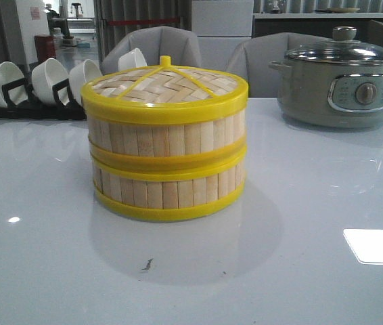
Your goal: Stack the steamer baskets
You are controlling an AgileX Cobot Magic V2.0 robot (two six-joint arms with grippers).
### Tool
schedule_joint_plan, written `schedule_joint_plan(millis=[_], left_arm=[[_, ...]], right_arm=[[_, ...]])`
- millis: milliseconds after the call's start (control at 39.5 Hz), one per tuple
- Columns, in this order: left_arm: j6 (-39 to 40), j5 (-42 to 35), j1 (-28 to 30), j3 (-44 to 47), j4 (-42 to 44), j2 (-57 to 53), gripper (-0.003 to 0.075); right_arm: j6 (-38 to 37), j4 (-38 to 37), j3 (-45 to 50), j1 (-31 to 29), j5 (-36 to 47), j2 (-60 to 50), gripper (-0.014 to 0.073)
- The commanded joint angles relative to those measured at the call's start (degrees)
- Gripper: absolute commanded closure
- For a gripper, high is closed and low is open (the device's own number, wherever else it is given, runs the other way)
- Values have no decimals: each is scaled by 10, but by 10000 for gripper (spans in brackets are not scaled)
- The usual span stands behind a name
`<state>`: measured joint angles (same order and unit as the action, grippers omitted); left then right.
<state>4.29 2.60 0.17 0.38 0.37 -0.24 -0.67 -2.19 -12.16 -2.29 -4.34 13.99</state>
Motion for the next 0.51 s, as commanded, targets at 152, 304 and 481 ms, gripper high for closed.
schedule_joint_plan(millis=[152,304,481], left_arm=[[3,-50,1,1,-4,-8,636],[3,-56,1,1,7,-8,636],[3,-56,1,1,22,-8,636]], right_arm=[[7,-2,-18,-3,47,4,526],[7,-2,-18,-3,47,4,526],[7,-2,-18,-3,47,4,526]])
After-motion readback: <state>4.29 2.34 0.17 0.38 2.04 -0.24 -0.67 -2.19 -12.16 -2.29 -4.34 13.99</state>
